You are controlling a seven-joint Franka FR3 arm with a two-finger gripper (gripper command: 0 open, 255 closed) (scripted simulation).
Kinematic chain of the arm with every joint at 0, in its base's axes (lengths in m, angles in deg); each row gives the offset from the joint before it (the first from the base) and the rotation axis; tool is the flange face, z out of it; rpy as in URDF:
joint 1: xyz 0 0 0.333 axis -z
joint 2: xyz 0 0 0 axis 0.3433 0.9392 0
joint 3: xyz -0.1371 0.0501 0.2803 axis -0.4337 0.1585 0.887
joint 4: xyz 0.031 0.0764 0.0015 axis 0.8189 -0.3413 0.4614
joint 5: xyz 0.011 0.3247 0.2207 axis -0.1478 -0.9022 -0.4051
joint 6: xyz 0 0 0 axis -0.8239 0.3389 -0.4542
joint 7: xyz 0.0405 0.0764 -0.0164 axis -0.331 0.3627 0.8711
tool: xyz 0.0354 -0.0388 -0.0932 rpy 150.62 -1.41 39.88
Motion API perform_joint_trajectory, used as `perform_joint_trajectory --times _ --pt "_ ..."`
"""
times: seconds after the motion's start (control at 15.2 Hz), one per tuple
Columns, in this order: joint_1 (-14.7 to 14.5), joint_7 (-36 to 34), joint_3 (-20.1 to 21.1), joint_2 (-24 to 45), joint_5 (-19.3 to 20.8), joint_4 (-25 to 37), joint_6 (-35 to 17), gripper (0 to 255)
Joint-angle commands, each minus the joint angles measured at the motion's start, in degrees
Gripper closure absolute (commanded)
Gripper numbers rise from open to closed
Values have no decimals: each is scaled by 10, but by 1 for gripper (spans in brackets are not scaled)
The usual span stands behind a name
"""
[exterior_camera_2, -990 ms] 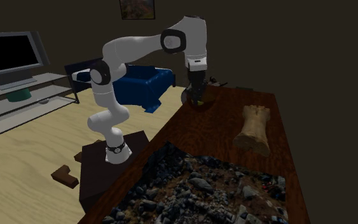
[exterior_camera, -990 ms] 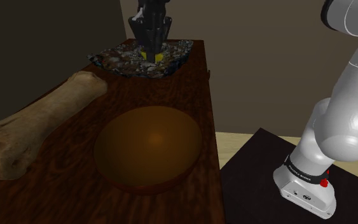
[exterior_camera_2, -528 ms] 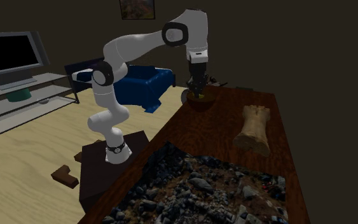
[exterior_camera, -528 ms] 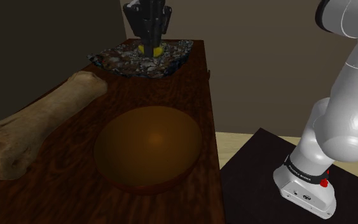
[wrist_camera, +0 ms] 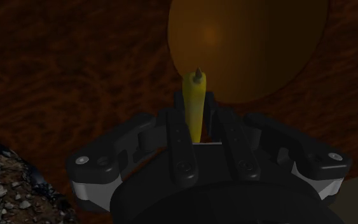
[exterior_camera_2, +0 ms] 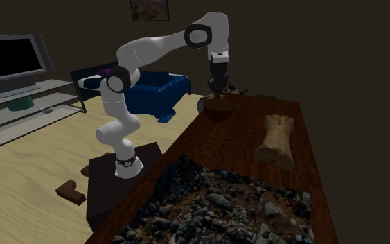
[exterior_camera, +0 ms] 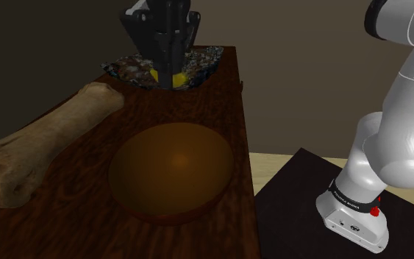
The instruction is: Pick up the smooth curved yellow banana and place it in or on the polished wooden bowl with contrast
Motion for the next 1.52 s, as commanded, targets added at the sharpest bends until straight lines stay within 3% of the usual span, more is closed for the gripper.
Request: perform_joint_trajectory --times 0.0,0.26,1.12,1.45 --pt "-20 -33 14 8 9 10 3 255" --pt "-71 -103 45 42 40 47 12 255" --pt "-38 -72 29 -33 -12 -143 -116 255" --pt "-37 -71 29 -36 -14 -150 -122 255"
